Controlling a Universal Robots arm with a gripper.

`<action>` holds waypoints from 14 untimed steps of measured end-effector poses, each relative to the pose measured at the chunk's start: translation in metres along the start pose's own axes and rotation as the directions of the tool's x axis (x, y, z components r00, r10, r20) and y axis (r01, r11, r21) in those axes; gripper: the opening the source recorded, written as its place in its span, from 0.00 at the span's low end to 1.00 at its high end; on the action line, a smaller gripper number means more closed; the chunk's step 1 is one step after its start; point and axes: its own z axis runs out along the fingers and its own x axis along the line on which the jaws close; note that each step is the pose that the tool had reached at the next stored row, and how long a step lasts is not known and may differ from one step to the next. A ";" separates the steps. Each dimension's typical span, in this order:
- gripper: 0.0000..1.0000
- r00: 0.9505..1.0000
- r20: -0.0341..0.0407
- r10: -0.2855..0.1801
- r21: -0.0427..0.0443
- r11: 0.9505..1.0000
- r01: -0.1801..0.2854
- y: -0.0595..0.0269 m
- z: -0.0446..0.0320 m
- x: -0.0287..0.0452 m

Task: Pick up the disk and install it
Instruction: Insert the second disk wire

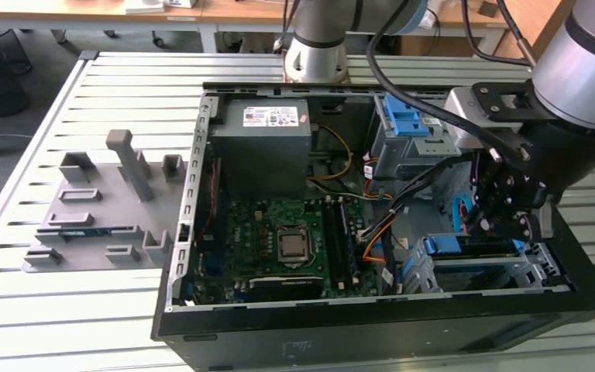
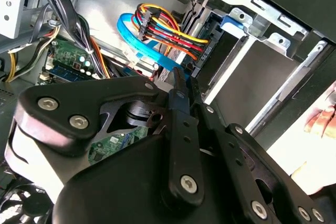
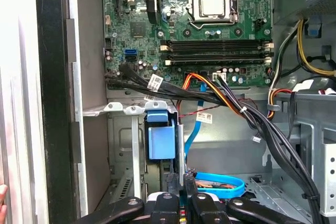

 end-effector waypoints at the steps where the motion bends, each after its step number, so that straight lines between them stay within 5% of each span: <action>1: 0.16 1.000 0.000 -0.003 0.001 1.000 0.003 0.0004 0.0001 0.0004; 14: 0.16 1.000 0.000 -0.006 0.005 1.000 0.006 0.0019 0.0035 0.0027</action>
